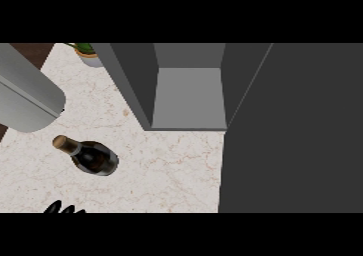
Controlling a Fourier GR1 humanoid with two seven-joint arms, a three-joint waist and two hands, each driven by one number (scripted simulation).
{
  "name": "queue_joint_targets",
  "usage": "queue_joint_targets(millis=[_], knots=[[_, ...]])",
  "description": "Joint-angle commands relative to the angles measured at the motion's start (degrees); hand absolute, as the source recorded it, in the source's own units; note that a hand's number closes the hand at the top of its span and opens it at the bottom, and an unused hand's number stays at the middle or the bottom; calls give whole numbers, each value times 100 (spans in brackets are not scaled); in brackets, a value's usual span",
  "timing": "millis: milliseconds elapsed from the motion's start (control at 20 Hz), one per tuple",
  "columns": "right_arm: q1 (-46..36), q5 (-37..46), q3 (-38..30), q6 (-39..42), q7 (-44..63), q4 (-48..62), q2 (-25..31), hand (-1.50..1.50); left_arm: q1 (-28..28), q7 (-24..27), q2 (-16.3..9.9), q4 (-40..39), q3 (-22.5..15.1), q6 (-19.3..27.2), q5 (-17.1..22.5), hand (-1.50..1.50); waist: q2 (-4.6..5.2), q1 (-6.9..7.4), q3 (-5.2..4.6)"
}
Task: Pick up the wine, place it into the cabinet and close the cabinet
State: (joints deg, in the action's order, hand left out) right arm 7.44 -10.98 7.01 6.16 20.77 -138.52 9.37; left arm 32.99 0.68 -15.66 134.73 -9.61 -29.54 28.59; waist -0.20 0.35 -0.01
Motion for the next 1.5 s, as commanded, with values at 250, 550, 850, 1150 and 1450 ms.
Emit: queue_joint_targets(millis=[250,550,850,1150,1450], knots=[[10,-108,29,-210,688,-875,-3,-150,1,-290,-121,820,490,353,677,-150,-4,-43,1],[-102,11,135,-277,649,-739,-89,-150,44,-284,-485,798,1380,328,1392,-150,-10,-30,1],[-428,-215,-200,-255,882,-718,48,-150,-289,-359,-562,412,1771,381,1586,-150,-2,-28,2],[-711,1,-112,-342,1012,-651,10,-150,-1017,-763,-1054,-326,2548,520,2486,-150,11,-48,1],[-244,-63,-41,-251,1128,-1108,-79,-150,-1444,-947,-980,-1095,2500,378,2255,-150,8,-95,1]])
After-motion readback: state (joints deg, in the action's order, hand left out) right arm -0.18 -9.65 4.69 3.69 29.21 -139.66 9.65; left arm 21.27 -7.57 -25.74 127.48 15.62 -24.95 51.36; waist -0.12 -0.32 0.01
